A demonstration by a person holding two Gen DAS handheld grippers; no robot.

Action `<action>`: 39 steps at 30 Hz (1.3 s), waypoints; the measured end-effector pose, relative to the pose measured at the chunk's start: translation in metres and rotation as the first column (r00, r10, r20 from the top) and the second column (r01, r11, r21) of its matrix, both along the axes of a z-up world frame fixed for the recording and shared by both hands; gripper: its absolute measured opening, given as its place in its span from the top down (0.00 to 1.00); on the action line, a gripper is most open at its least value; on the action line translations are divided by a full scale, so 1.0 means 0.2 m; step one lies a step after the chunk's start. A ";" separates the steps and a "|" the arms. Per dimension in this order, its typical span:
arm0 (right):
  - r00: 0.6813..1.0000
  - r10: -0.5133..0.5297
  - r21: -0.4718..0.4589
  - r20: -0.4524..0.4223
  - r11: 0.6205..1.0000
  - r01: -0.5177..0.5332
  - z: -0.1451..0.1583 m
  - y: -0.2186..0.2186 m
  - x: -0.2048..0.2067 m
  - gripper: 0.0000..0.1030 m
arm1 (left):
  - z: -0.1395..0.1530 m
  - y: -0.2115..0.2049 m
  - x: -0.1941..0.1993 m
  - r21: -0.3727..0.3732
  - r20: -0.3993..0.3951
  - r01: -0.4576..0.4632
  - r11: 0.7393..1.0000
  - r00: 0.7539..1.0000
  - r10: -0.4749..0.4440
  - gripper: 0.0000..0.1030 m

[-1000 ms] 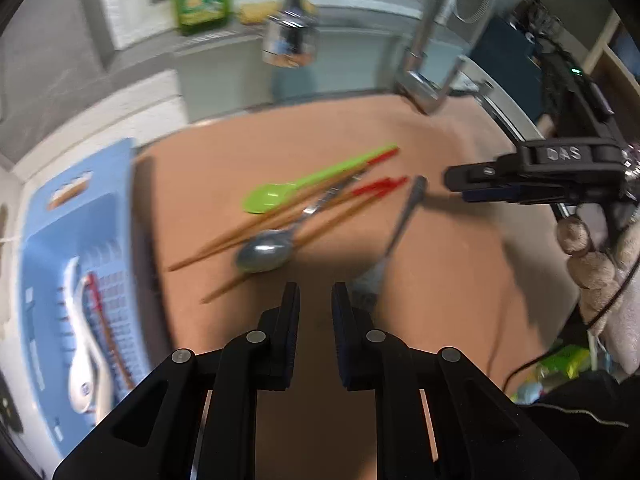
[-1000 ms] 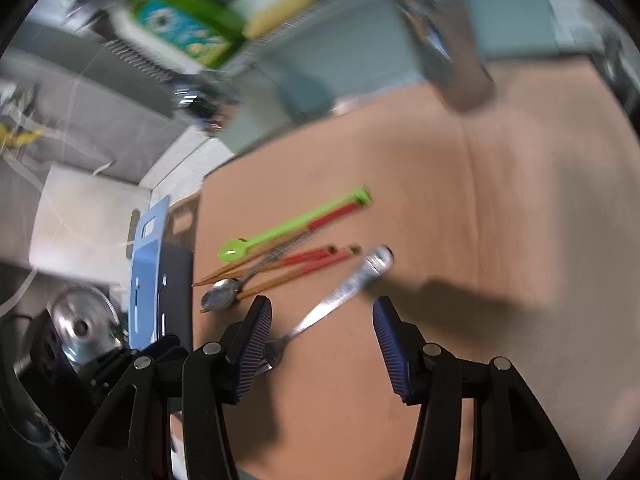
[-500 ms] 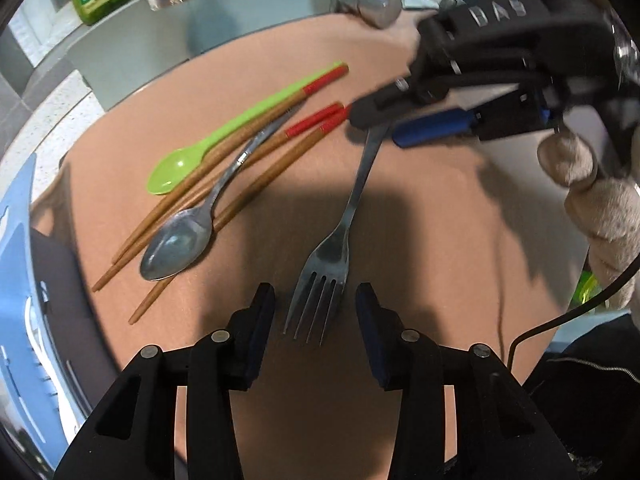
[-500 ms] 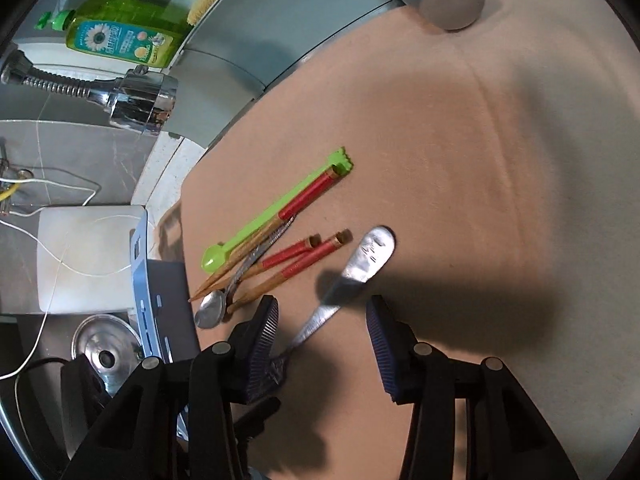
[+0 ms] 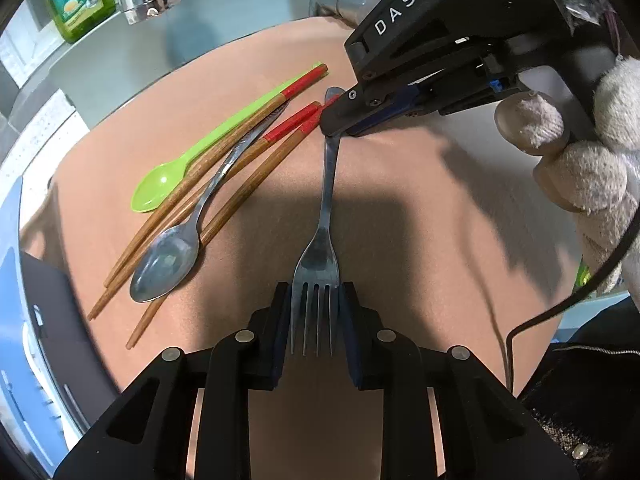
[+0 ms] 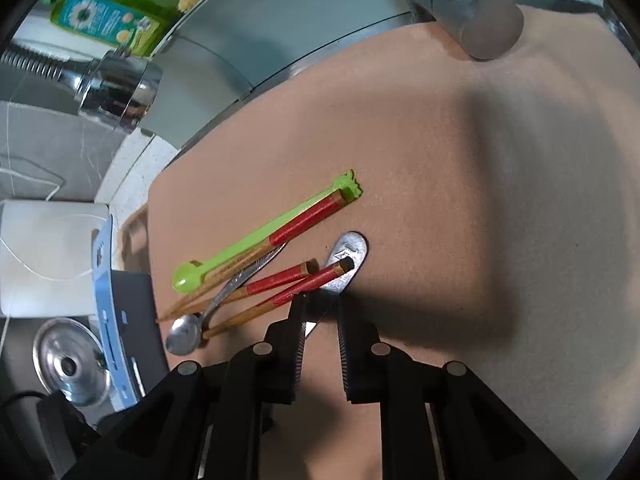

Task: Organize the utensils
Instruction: 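Grasp the steel fork with the left gripper while the right gripper grasps the engraved steel knife, then lower the fork into the blue basket with the left gripper while the right gripper lowers the knife there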

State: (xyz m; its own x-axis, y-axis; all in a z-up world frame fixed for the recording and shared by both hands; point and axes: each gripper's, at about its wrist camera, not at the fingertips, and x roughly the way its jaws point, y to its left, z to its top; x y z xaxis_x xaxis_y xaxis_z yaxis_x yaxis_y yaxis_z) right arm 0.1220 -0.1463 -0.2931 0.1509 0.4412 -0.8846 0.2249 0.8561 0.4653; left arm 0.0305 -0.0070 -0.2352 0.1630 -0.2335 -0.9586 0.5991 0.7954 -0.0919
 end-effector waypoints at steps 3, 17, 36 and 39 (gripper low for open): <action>1.000 -0.021 0.034 -0.018 0.999 0.021 -0.01 -0.03 0.00 0.88 | 0.01 0.00 -0.01 -0.015 -0.005 -0.001 1.000 1.000 0.001 0.78; 0.996 -0.080 0.153 -0.048 0.984 0.086 -0.06 -0.07 -0.01 0.87 | 0.04 0.11 -0.03 -0.206 -0.128 -0.112 0.972 0.988 0.087 0.78; 0.999 -0.041 0.231 0.016 0.972 0.037 0.14 0.14 -0.08 0.91 | 0.20 0.28 -0.17 -0.188 -0.011 -0.154 0.970 0.988 0.155 0.78; 0.999 0.007 0.246 0.048 0.969 -0.018 0.20 0.28 -0.07 0.92 | 0.24 0.39 -0.19 -0.188 0.012 -0.198 0.962 0.979 0.204 0.78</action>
